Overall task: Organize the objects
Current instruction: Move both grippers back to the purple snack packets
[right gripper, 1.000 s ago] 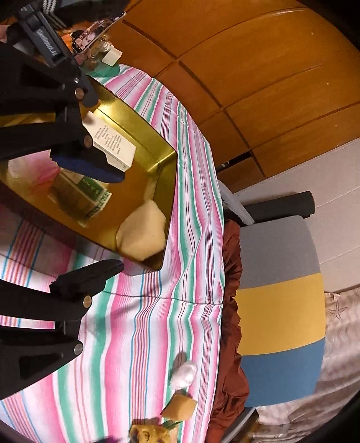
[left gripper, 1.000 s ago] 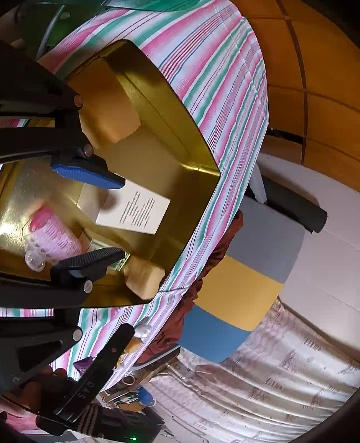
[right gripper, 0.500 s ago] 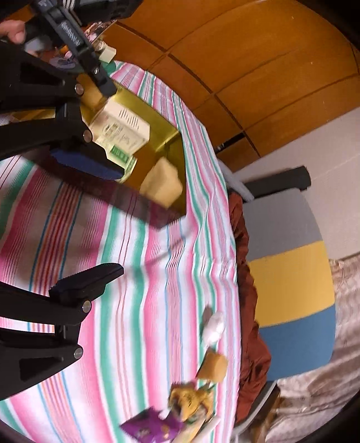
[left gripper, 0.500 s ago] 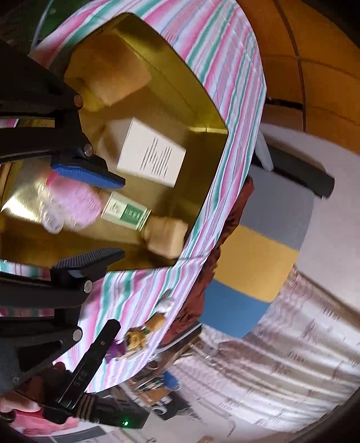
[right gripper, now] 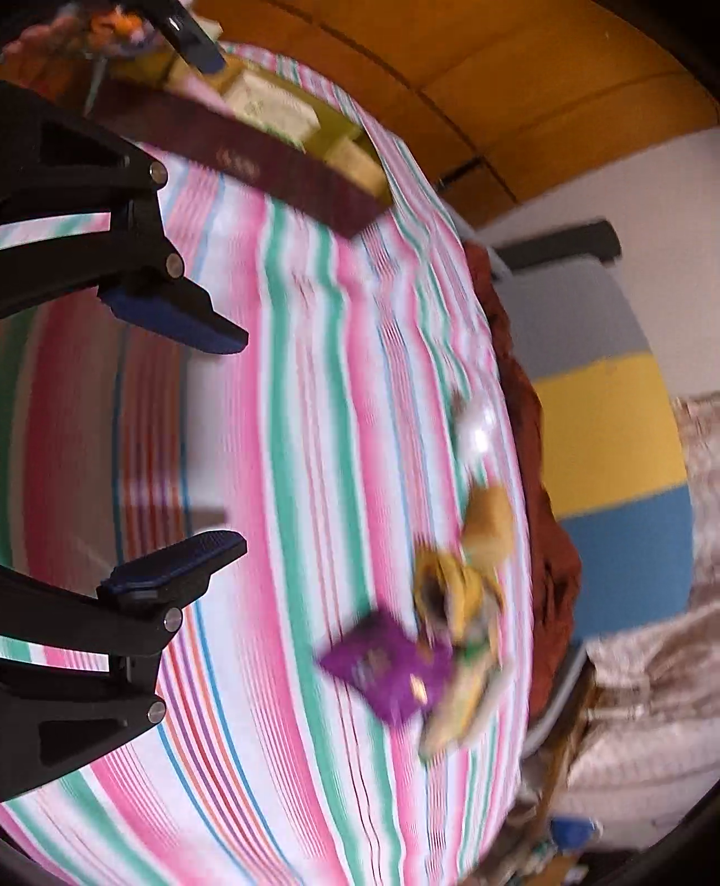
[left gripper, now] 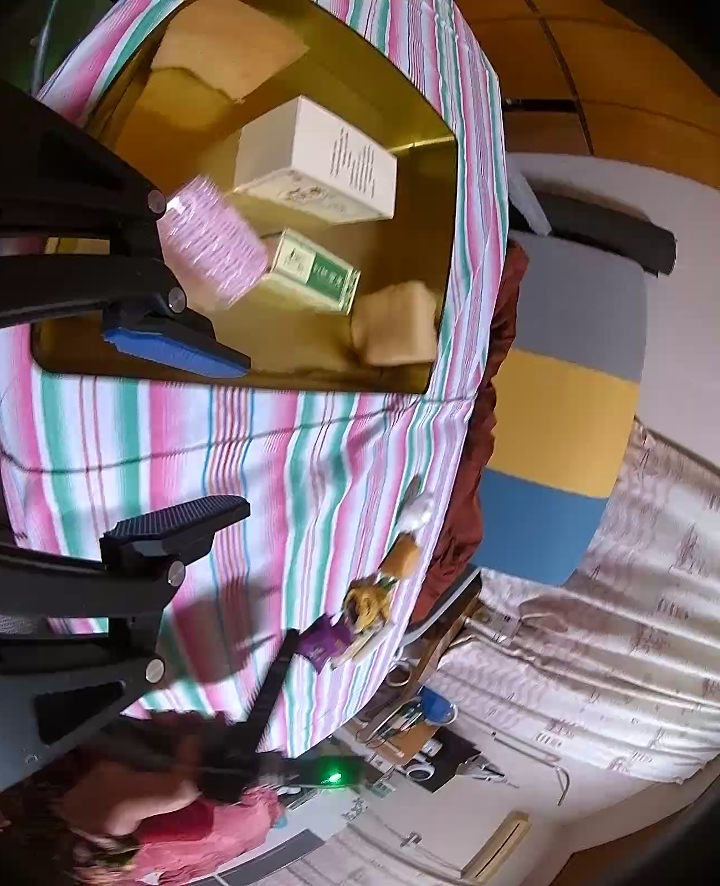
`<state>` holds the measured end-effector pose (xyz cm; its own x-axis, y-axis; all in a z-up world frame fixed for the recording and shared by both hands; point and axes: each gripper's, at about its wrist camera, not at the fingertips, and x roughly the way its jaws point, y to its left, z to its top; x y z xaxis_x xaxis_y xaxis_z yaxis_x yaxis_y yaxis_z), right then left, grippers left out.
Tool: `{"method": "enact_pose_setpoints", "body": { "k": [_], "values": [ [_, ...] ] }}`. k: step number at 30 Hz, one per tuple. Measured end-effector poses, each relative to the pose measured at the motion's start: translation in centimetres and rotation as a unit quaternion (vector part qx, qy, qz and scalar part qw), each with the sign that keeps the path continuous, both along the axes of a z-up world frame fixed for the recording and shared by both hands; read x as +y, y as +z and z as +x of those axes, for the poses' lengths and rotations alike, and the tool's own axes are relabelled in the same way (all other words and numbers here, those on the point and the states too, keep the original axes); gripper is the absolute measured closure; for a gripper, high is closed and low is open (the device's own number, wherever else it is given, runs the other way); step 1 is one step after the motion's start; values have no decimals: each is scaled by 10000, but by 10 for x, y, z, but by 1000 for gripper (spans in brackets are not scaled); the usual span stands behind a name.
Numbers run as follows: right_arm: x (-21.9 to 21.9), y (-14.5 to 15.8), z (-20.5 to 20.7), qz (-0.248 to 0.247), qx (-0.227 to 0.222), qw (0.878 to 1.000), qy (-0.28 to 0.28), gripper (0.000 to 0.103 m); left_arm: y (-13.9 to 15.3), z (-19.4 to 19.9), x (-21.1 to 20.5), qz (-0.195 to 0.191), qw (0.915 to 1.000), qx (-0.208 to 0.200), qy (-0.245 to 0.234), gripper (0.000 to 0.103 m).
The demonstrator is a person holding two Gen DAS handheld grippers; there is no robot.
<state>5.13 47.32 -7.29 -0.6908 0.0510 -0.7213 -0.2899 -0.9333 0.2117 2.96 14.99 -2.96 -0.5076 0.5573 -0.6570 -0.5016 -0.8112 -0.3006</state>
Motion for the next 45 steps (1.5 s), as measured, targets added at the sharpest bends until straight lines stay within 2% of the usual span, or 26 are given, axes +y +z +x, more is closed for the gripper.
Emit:
{"method": "enact_pose_setpoints", "body": {
  "k": [4,8,11,14,18,20,22,24,26,28,34,36,38,42,45],
  "values": [
    [47,9,-6,326,67,9984,-459,36,-1,7,5,9,9999,-99,-90,58],
    [86,17,-21,216,107,9973,-692,39,-6,10,9,-55,9997,-192,-102,58],
    [100,18,-36,202,45,9971,-730,42,-8,11,10,-42,9996,-271,-95,58],
    [99,11,-45,-14,-53,9984,-557,42,-8,14,14,-101,9996,-246,-121,58],
    [70,5,-46,-418,-45,9986,316,42,-7,16,18,-143,9994,-246,-176,58],
    [59,11,-38,-343,98,9977,576,42,-8,17,20,-164,9994,-243,-180,58],
    [64,23,-26,-150,420,9982,399,43,-9,17,22,-161,9993,-293,-184,58],
    [84,32,-18,-46,662,9977,-150,42,-11,17,24,-148,9991,-341,-202,58],
    [107,33,-21,198,546,9959,-693,41,-12,18,27,-177,9989,-381,-228,58],
    [124,27,-31,330,280,9953,-863,41,-13,20,31,-202,9987,-385,-264,58],
    [143,0,-58,430,-235,9967,-648,41,-13,22,36,-344,9982,-384,-304,58],
    [143,-8,-64,387,-256,9973,-571,43,-14,22,38,-371,9980,-409,-293,58],
    [145,-12,-64,372,-203,9972,-621,53,-15,21,41,-405,9979,-438,-267,58],
    [144,-15,-58,255,-95,9979,-596,58,-14,15,54,-406,9974,-498,-315,58],
    [136,-13,-45,429,-49,9972,-605,63,-11,8,74,-453,9972,-430,-416,58]
  ]
}}
